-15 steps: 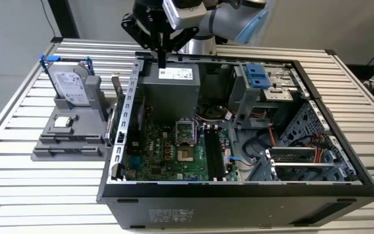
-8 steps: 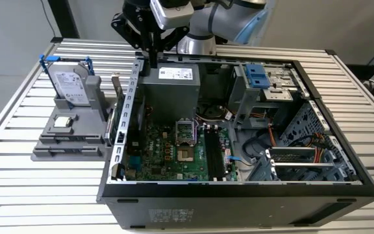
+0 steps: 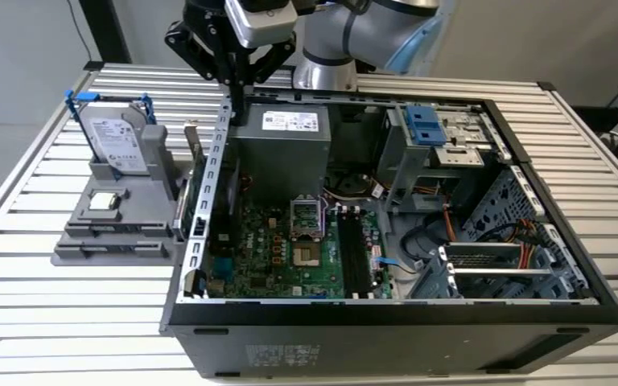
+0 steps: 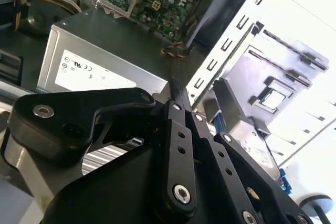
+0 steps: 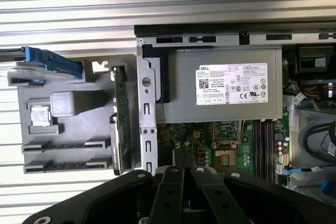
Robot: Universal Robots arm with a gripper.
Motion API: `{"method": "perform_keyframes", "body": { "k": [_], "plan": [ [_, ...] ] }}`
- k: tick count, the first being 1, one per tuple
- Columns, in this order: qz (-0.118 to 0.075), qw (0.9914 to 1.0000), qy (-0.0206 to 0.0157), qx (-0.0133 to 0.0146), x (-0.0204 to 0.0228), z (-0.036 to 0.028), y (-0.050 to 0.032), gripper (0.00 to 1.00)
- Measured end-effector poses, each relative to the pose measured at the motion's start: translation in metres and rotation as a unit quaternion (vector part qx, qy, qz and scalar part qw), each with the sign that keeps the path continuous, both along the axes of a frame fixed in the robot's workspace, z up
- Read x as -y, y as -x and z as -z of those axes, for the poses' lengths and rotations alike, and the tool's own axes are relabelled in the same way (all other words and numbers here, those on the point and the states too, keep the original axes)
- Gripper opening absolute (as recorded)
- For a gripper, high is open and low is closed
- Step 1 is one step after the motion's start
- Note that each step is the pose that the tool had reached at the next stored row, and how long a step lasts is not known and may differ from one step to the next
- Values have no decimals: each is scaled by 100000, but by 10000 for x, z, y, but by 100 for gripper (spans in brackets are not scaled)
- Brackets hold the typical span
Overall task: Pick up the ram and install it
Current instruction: 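Reach for the ram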
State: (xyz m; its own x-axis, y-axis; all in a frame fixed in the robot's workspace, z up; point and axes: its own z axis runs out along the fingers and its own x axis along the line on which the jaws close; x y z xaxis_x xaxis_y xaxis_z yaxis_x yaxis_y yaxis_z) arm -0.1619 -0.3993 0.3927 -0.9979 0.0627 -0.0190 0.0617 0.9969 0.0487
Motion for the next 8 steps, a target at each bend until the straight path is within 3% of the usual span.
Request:
{"method": "perform_keyframes", "body": {
  "k": [8],
  "plan": [
    [-170,100000,-1,3,1,0,114,0]
  ]
}}
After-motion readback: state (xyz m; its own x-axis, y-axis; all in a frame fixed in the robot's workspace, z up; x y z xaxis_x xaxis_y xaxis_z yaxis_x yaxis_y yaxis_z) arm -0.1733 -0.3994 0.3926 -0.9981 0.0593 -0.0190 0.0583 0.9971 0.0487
